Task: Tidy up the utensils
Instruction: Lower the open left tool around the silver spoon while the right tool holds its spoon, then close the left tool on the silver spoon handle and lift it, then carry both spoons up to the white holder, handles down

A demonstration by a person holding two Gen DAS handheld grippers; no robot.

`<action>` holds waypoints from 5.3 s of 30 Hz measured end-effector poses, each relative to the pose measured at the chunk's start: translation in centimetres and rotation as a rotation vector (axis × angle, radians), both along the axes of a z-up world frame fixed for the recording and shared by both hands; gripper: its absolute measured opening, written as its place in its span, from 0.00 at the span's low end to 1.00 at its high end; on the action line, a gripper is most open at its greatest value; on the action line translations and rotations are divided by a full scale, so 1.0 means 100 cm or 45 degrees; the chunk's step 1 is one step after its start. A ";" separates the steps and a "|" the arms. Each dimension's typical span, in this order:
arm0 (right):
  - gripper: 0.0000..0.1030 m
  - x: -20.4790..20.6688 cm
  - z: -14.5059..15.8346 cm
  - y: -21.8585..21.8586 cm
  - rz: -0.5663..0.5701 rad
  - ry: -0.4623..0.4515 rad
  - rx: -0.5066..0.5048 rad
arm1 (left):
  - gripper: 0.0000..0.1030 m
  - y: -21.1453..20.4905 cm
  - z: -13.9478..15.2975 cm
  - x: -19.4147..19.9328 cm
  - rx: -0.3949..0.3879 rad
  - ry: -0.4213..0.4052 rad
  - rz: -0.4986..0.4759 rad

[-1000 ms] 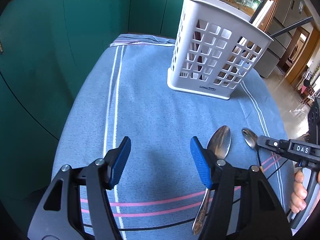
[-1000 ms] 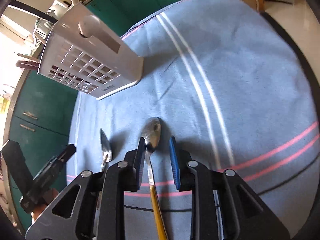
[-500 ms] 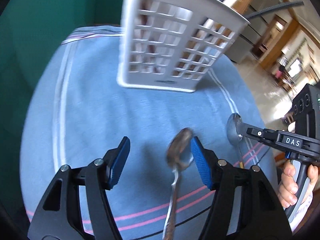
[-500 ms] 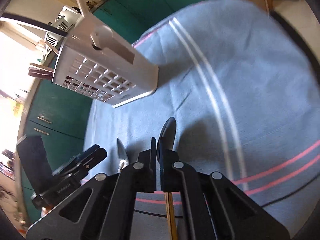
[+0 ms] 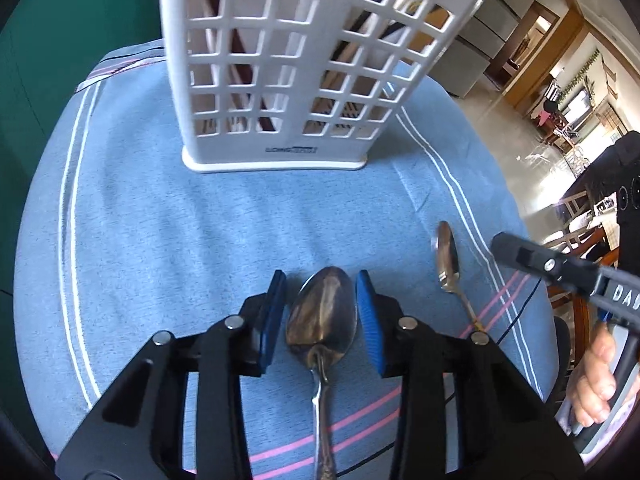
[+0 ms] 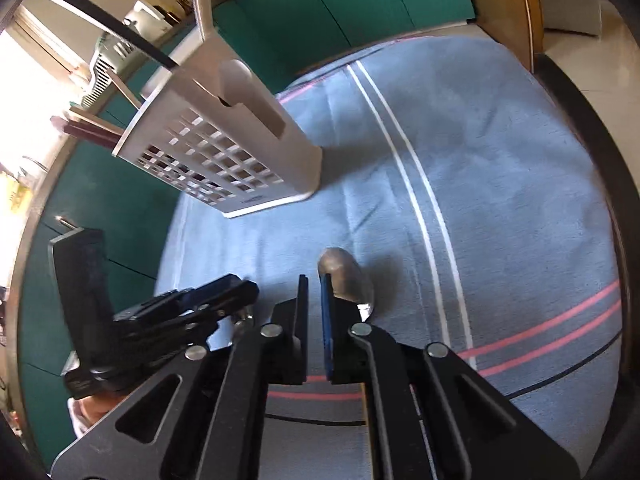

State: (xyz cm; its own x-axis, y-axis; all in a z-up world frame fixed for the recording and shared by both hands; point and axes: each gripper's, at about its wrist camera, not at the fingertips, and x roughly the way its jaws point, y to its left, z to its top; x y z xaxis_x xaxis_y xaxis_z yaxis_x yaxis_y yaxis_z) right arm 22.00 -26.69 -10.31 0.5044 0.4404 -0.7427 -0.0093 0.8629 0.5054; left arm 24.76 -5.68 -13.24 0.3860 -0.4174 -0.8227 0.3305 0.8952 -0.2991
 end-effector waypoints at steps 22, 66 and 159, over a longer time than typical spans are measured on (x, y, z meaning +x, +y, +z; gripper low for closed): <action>0.07 0.042 -0.027 0.010 0.271 0.076 -0.094 | 0.28 0.012 -0.004 0.016 -0.017 0.016 0.041; 0.04 0.021 -0.031 -0.012 0.222 0.040 -0.046 | 0.35 0.080 -0.009 -0.001 -0.229 0.068 0.075; 0.03 0.096 0.193 0.121 -0.124 -0.722 -0.860 | 0.02 0.049 0.216 0.061 0.391 -0.961 0.449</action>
State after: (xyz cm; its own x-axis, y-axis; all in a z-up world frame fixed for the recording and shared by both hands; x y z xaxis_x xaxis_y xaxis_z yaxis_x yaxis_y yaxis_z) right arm 31.61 -14.62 8.95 0.8880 -0.0656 -0.4552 -0.0148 0.9852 -0.1708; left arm 30.86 -0.81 8.34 0.9354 0.0257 -0.3526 0.0321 0.9871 0.1571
